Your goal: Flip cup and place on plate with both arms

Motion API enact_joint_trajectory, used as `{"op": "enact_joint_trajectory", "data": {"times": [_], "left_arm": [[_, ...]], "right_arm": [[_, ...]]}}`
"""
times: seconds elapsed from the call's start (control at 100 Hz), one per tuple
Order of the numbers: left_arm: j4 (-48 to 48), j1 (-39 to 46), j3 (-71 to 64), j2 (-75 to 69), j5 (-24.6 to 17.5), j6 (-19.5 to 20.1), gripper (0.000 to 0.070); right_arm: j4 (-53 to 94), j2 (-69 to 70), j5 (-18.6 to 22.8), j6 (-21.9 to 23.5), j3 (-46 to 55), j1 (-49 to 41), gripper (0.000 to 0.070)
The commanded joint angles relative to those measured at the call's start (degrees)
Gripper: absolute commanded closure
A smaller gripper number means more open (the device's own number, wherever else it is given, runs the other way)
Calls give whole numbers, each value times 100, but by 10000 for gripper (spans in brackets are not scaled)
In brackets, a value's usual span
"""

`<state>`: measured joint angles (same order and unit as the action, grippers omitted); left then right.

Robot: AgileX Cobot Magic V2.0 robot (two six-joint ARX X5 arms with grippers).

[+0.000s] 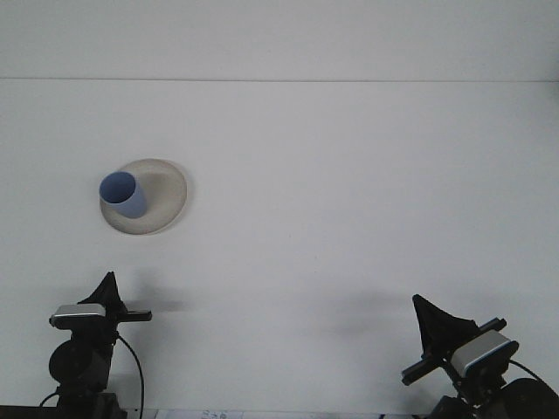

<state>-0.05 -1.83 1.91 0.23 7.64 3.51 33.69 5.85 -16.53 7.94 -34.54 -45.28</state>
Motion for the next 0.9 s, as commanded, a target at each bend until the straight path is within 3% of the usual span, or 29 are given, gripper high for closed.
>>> {"op": "enact_joint_trajectory", "data": {"times": [0.0, 0.31, 0.51, 0.58, 0.75, 0.89], "left_arm": [[59, 4, -111, -7, 26, -31, 687], [59, 4, -111, -7, 26, -31, 687], [59, 4, -111, -7, 26, -31, 687], [59, 4, -111, -7, 26, -31, 687], [59, 4, -111, -7, 24, -31, 688], [59, 4, -111, -7, 26, -31, 687]], "right_arm": [[-70, -20, 0, -20, -26, -50, 694], [-52, -17, -15, -162, -26, 55, 694], [-494, -35, 149, -321, 654, 1545, 694], [-1038, -105, 426, -391, 1228, 2286, 694], [-2343, -404, 1947, -435, 2605, 3952, 694], [-2485, -577, 2085, -435, 3097, 4494, 694]]}}
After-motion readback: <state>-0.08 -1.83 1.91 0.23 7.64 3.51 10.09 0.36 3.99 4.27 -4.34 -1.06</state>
